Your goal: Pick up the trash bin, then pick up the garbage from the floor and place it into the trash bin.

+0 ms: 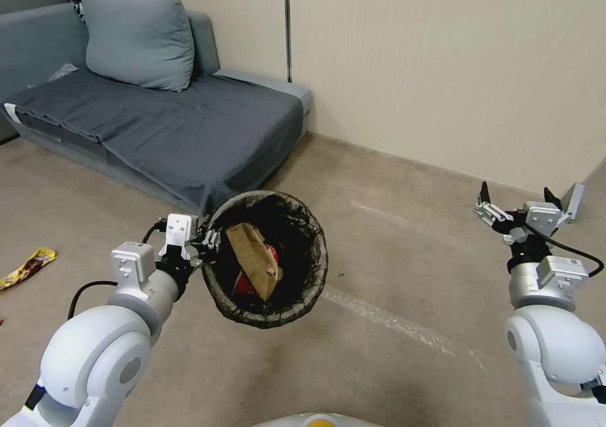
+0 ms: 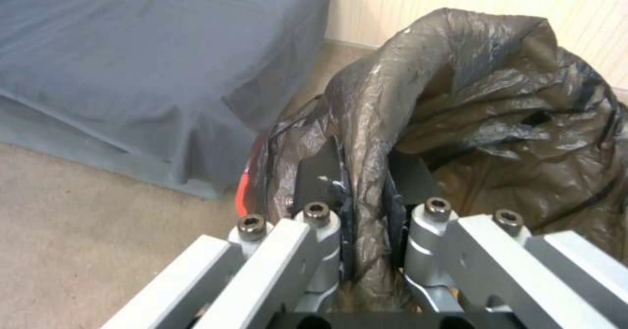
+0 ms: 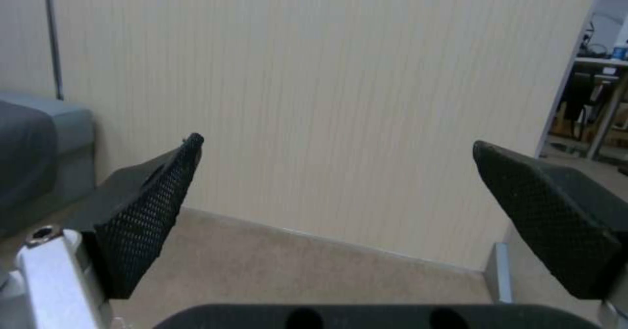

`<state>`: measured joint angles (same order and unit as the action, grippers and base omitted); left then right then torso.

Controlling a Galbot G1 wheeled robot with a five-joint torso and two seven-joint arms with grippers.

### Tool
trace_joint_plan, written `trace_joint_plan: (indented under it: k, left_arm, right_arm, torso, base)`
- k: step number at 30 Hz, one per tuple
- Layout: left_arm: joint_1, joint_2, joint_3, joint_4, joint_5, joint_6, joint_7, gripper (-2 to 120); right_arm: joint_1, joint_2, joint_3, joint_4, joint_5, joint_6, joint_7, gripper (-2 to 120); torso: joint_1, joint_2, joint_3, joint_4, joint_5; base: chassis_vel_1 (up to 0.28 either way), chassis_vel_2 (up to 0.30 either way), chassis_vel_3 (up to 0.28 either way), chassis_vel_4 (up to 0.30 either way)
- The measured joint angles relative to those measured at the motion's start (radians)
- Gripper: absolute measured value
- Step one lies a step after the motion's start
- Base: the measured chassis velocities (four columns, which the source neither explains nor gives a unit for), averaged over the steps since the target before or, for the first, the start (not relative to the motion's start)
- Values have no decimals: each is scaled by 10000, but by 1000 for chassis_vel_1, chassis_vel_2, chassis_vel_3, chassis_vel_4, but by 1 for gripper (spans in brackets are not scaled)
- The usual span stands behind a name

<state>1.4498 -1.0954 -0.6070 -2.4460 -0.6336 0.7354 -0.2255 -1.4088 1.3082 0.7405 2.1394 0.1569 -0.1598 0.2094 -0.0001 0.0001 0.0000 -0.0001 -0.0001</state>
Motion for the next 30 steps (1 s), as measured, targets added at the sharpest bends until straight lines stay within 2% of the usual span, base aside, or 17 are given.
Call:
trace_joint_plan:
  k: [10,30]
  left_arm:
    - [-101,110,-138,-46,-409,0,-95,6]
    - [-39,5,-129,-122,-415,0,-242,6]
  right_arm:
    - [98,-70,-177,-64,-20,-54,20,100]
    - [-86,-180,-200,39,-63,-123,41,100]
  torso:
    - [0,-1,0,3,1]
    - [0,0,1,1,1]
  base:
    - [0,0,0,0]
    - [0,0,0,0]
